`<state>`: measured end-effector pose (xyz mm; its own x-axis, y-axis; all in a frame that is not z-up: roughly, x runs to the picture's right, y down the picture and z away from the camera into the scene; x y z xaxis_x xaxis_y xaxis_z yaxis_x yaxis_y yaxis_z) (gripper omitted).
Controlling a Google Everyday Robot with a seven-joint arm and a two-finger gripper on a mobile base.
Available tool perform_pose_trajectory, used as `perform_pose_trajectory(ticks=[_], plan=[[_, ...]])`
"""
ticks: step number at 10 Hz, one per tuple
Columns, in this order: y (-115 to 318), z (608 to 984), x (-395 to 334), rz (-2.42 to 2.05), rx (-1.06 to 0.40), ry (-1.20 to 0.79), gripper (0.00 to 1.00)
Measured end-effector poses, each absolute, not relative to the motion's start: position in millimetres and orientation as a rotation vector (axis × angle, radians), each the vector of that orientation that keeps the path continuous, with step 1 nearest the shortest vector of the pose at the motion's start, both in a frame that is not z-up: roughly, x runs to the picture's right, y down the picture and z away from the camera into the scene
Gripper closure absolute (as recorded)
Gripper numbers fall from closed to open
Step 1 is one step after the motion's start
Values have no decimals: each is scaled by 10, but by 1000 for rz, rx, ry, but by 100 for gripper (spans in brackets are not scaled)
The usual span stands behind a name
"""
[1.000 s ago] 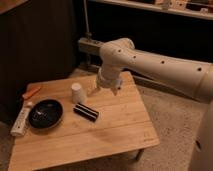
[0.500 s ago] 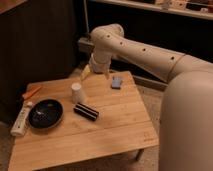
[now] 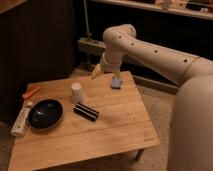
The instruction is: Move the arm in a circular motion
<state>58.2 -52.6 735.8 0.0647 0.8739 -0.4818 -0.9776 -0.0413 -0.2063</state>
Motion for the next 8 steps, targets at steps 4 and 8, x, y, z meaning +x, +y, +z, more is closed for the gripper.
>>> perform_pose_trajectory(ticks=[4,8], plan=[[-14,7131,1422,1598,-584,284,20],[572,6769,1521,1482,-700,297,20]])
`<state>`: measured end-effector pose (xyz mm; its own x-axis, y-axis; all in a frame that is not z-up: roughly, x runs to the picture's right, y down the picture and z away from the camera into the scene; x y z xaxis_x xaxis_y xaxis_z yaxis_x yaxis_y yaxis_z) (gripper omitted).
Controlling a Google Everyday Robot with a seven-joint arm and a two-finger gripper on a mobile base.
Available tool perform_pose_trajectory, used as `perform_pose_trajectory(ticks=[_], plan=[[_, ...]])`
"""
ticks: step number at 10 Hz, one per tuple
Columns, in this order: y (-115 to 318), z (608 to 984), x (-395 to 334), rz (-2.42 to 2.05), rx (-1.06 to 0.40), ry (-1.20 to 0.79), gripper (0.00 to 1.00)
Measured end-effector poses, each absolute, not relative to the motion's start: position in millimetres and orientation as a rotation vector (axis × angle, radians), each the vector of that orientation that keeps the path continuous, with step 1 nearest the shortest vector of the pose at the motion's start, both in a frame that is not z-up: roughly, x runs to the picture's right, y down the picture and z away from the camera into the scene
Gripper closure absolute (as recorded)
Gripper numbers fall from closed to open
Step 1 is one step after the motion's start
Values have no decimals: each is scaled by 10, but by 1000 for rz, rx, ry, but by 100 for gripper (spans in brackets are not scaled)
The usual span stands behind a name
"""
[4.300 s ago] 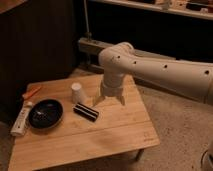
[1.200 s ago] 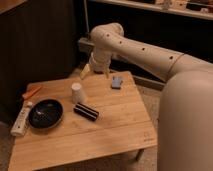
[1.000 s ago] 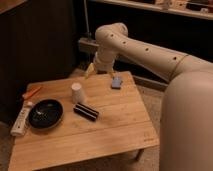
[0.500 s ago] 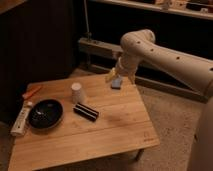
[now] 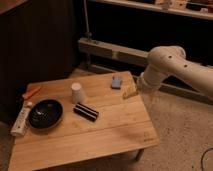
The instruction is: Move the arm in a circular motion
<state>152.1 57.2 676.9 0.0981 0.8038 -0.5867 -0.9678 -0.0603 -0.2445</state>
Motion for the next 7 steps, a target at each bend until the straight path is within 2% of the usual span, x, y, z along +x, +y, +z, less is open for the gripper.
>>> perform_pose_trajectory(ticks=[2,7], plan=[[828,6538,1144,1348,-774,285,20],[982,6145,-417,990,-872,177,20]])
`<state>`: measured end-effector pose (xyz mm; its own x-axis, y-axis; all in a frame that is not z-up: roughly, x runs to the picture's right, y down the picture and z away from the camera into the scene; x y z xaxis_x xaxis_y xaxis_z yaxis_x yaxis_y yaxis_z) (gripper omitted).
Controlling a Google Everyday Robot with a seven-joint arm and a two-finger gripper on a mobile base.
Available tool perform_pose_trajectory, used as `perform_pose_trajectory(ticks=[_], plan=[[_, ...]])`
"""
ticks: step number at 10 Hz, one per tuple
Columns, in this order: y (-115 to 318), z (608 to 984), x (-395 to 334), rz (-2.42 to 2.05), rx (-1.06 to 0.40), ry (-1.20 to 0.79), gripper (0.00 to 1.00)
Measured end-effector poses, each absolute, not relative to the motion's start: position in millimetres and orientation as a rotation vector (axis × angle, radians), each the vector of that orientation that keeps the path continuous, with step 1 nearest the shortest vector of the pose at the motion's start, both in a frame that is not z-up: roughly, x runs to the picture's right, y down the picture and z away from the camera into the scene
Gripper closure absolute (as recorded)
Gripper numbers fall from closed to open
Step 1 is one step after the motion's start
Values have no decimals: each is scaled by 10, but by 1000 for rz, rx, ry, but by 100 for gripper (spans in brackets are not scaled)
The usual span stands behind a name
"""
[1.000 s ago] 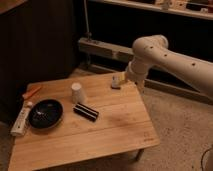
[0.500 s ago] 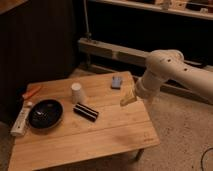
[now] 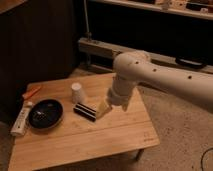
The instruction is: Move the arm in a circular motion
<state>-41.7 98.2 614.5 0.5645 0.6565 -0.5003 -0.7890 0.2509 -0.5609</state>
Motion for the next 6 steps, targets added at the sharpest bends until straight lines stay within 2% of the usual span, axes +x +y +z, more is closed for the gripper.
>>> perform_pose_trajectory(ticks=[3,6], plan=[[760,6153,-1050,881,-858,84,20],[416,6408,-1135,926,-799,53,20]])
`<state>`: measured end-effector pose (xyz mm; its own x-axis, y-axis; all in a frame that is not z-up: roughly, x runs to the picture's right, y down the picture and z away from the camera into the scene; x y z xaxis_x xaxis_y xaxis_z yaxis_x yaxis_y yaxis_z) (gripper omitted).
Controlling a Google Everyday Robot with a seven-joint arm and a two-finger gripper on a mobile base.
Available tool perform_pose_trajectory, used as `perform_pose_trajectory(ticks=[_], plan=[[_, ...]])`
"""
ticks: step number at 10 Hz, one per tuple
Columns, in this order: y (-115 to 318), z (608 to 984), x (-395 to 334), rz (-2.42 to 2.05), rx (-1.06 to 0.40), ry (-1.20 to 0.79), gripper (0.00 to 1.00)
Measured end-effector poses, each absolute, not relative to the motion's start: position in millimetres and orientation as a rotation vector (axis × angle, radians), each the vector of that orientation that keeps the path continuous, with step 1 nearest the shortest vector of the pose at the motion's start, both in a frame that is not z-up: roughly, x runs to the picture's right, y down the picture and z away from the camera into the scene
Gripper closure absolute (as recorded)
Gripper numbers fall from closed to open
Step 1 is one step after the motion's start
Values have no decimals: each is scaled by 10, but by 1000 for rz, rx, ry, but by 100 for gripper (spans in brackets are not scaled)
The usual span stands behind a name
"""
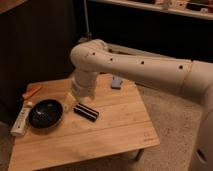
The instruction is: Move the arm in a circular motion
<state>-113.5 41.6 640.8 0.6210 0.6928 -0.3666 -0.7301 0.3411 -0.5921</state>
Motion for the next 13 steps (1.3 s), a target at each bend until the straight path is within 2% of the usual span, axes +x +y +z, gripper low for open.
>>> perform_pose_trajectory(ticks=[3,7,10,13], plan=[[-111,6853,-892,1011,-742,50,20],[-742,7414,-175,1213,-660,102,20],[-725,7532,590,1346,-628,168,20],[-351,7431,1253,1458,-623,246,20]])
